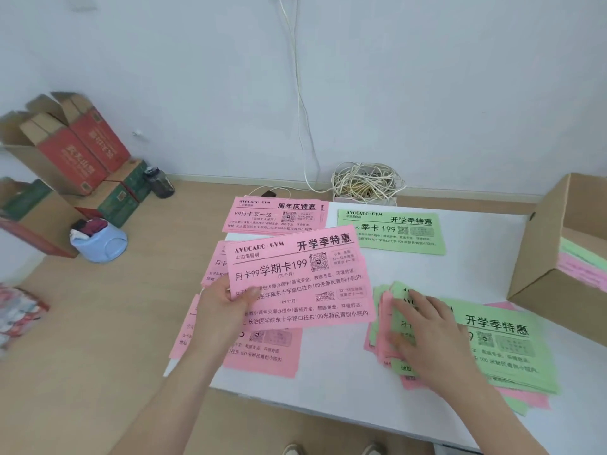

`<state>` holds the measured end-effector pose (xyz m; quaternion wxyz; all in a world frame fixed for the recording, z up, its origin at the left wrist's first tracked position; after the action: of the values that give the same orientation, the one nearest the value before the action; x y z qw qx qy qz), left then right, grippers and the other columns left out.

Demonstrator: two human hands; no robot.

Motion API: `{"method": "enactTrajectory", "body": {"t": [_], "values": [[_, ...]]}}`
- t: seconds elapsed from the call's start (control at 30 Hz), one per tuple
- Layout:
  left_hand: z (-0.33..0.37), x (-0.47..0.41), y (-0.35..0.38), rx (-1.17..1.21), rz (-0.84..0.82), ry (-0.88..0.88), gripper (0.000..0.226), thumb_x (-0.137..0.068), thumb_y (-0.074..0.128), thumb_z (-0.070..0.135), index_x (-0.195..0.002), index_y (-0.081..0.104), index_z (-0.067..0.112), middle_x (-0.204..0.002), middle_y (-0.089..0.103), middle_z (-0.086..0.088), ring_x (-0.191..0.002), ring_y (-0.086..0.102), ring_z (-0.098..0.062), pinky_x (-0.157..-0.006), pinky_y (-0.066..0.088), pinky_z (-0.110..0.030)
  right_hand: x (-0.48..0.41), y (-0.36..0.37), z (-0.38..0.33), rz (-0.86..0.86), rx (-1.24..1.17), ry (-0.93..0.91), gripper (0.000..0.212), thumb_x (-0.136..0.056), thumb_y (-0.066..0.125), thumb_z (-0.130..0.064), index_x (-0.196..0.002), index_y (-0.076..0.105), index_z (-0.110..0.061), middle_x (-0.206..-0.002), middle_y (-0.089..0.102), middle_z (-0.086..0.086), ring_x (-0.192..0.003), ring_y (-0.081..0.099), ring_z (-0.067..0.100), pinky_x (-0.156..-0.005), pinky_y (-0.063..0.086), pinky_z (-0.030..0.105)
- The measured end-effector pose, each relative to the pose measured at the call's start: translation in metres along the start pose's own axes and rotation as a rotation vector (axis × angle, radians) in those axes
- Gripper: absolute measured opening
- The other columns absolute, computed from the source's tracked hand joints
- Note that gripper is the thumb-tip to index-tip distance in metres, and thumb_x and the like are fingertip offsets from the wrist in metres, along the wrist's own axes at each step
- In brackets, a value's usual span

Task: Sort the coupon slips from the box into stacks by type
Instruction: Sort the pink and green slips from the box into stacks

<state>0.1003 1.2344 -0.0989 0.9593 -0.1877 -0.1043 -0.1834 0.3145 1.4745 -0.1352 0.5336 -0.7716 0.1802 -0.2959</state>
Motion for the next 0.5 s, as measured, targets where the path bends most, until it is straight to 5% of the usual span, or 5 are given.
{"method": "enactTrajectory", "body": {"t": [0.1, 0.2, 0.33, 0.43, 0.5], "values": [[0.003, -0.01, -0.001, 0.01, -0.015, -0.01, 0.028, -0.088, 0.061, 0.002, -0.103, 0.067, 0.025, -0.098, 0.074, 0.005, -0.09, 0.07, -0.018, -0.077, 0.057, -0.044, -0.002, 0.002, -0.002, -0.001, -0.032, -0.011, 0.055, -0.093, 0.047, -0.05, -0.143, 0.027, -0.043, -0.157, 0.014, -0.013, -0.142, 0.013, 0.019, -0.106, 0.031, 0.044], [0.007, -0.023, -0.003, 0.032, -0.014, -0.017, 0.031, -0.087, 0.061, -0.002, -0.105, 0.064, 0.022, -0.095, 0.074, 0.003, -0.084, 0.071, -0.015, -0.062, 0.057, -0.029, -0.006, 0.004, -0.002, 0.043, -0.055, -0.01, 0.058, -0.087, 0.058, -0.048, -0.141, 0.039, -0.04, -0.153, 0.028, -0.007, -0.134, 0.022, 0.024, -0.103, 0.035, 0.043], [0.011, -0.04, -0.001, 0.005, -0.042, -0.004, 0.029, -0.086, 0.063, -0.001, -0.098, 0.063, 0.027, -0.081, 0.073, 0.008, -0.069, 0.069, -0.005, -0.052, 0.051, -0.022, -0.012, -0.025, -0.008, 0.271, -0.411, -0.011, 0.042, -0.089, 0.063, -0.037, -0.129, 0.058, -0.028, -0.13, 0.057, -0.007, -0.116, 0.043, 0.021, -0.095, 0.036, 0.027], [0.01, -0.049, 0.005, -0.003, -0.103, -0.009, 0.027, -0.086, 0.065, 0.001, -0.098, 0.064, 0.025, -0.082, 0.074, 0.009, -0.074, 0.071, -0.011, -0.059, 0.052, -0.026, -0.026, -0.019, -0.032, -0.081, -1.027, 0.104, 0.038, -0.091, 0.059, -0.04, -0.128, 0.053, -0.034, -0.115, 0.068, -0.013, -0.103, 0.061, 0.014, -0.081, 0.049, 0.027], [0.009, -0.053, 0.01, 0.006, -0.149, -0.001, 0.026, -0.086, 0.063, 0.0, -0.1, 0.064, 0.023, -0.085, 0.074, 0.01, -0.079, 0.071, -0.012, -0.061, 0.052, -0.025, -0.034, -0.02, -0.056, -0.195, -1.132, 0.075, 0.03, -0.092, 0.063, -0.025, -0.121, 0.061, -0.025, -0.101, 0.075, -0.006, -0.092, 0.069, 0.022, -0.079, 0.054, 0.036]]}}
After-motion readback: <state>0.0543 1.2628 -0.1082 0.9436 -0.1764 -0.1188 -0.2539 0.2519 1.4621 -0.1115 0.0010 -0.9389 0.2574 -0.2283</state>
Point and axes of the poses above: each hand's wrist, its own x-axis away from the middle knuckle, its own y-axis out of the palm, z = x × y, the point moved 9 cm from there along -x, towards the middle knuckle
